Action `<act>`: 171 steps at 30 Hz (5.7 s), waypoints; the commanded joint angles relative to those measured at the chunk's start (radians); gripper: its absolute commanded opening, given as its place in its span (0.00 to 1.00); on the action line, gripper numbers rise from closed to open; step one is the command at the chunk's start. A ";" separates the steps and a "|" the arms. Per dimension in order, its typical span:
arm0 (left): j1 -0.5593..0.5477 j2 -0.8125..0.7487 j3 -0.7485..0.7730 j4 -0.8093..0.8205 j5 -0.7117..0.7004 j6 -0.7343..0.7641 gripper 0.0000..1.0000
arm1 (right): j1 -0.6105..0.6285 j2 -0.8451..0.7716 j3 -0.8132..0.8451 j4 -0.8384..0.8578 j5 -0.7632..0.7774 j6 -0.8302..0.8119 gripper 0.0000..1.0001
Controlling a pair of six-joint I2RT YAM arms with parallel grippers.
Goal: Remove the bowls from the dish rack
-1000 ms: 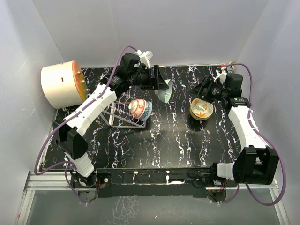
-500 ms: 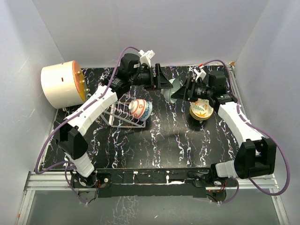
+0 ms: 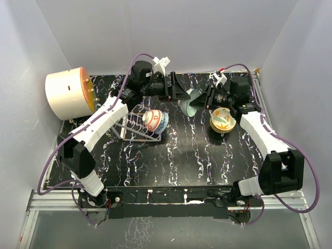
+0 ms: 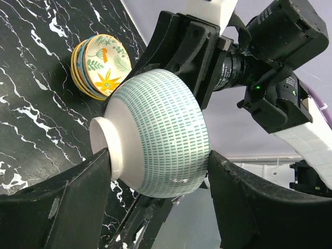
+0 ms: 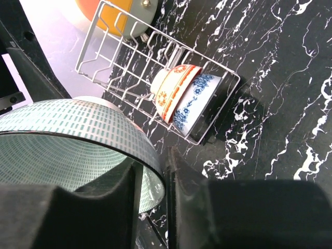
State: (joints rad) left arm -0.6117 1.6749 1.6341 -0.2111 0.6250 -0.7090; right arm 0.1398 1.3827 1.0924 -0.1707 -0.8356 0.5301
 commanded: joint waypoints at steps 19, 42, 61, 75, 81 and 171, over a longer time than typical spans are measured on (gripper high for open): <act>0.062 -0.155 -0.063 -0.082 -0.222 0.042 0.94 | 0.003 -0.069 -0.011 0.049 0.092 0.013 0.07; 0.063 -0.178 -0.162 -0.387 -0.661 0.219 0.95 | -0.162 -0.093 0.006 -0.379 0.634 0.089 0.07; 0.063 -0.174 -0.185 -0.403 -0.634 0.237 0.95 | -0.206 -0.108 -0.043 -0.492 0.906 0.177 0.07; 0.063 -0.179 -0.189 -0.411 -0.645 0.237 0.95 | -0.206 -0.017 -0.035 -0.510 0.942 0.205 0.09; 0.063 -0.176 -0.185 -0.416 -0.650 0.237 0.95 | -0.207 0.010 -0.026 -0.500 0.928 0.201 0.25; -0.005 0.147 0.060 -0.547 -0.815 0.378 0.44 | -0.210 -0.064 0.015 -0.518 0.854 0.127 0.39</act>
State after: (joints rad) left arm -0.6197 1.8294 1.6123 -0.7238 -0.1589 -0.3473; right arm -0.0620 1.3155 1.0561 -0.7361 0.0147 0.6746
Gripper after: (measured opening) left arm 0.686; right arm 0.384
